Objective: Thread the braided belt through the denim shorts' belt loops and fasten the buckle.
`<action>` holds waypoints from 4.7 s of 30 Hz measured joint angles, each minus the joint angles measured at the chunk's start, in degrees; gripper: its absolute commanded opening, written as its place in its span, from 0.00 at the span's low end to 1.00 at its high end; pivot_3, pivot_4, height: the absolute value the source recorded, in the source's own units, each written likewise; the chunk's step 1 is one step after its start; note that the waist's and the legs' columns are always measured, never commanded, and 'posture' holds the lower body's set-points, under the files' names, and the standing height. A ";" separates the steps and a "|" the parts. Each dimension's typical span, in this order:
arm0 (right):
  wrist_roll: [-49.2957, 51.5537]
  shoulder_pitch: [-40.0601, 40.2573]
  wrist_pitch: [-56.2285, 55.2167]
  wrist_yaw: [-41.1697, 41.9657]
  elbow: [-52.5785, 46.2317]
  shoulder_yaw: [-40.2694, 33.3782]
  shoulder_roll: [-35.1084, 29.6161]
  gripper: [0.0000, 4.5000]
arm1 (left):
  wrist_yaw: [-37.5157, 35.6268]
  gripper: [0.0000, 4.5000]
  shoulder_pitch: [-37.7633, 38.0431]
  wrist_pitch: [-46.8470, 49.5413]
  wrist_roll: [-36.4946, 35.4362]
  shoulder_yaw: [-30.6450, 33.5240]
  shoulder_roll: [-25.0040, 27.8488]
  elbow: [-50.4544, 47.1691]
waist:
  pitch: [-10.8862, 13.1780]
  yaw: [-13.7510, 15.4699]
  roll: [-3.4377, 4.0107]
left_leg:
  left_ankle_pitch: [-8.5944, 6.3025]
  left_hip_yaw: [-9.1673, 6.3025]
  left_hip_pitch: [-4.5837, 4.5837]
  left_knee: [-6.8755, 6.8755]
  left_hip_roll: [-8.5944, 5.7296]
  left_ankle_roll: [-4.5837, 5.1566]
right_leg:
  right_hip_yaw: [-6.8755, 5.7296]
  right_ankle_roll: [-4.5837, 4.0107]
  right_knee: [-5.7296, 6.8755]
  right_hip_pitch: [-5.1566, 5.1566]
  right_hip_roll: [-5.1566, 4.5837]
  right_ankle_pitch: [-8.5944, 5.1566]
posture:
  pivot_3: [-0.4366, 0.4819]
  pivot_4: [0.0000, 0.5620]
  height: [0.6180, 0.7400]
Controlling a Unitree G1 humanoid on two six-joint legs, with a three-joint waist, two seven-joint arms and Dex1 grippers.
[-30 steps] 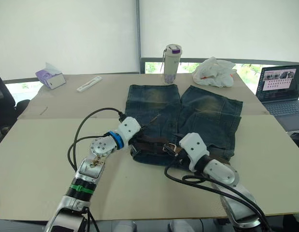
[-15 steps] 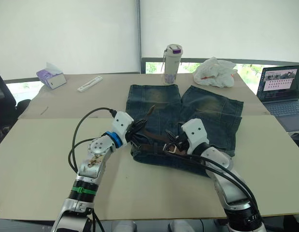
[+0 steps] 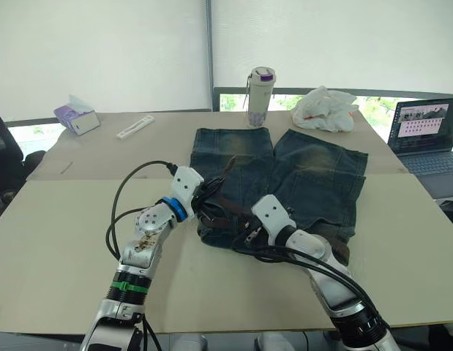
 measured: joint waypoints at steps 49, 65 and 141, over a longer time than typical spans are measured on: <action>-2.66 15.96 -2.24 5.45 -13.78 -4.44 -17.74 0.75 | -2.07 0.00 -1.39 -5.81 12.54 -12.69 1.36 4.95 | 0.01 0.11 -0.03 | 0.00 0.20 -0.05 0.06 -0.01 0.00 | -0.01 0.04 -0.06 0.04 0.02 -0.03 | 0.48 0.27 1.00; -11.31 11.22 -12.62 1.93 -4.63 -1.02 -14.83 0.75 | -1.80 0.00 -0.59 -5.63 11.87 -12.08 1.10 4.93 | 0.00 0.09 -0.02 | 0.00 0.19 -0.02 0.06 0.00 0.00 | 0.00 0.03 -0.04 0.05 0.02 -0.02 | 0.48 0.27 1.00; -36.62 11.38 -42.69 -17.02 9.37 -2.54 -10.70 0.33 | 4.18 0.00 -9.24 -21.53 40.82 -22.06 4.76 7.67 | -0.01 -0.04 0.00 | 0.00 0.45 -0.01 0.07 -0.01 0.01 | 0.03 0.02 0.04 0.06 0.06 -0.01 | 0.48 0.27 1.00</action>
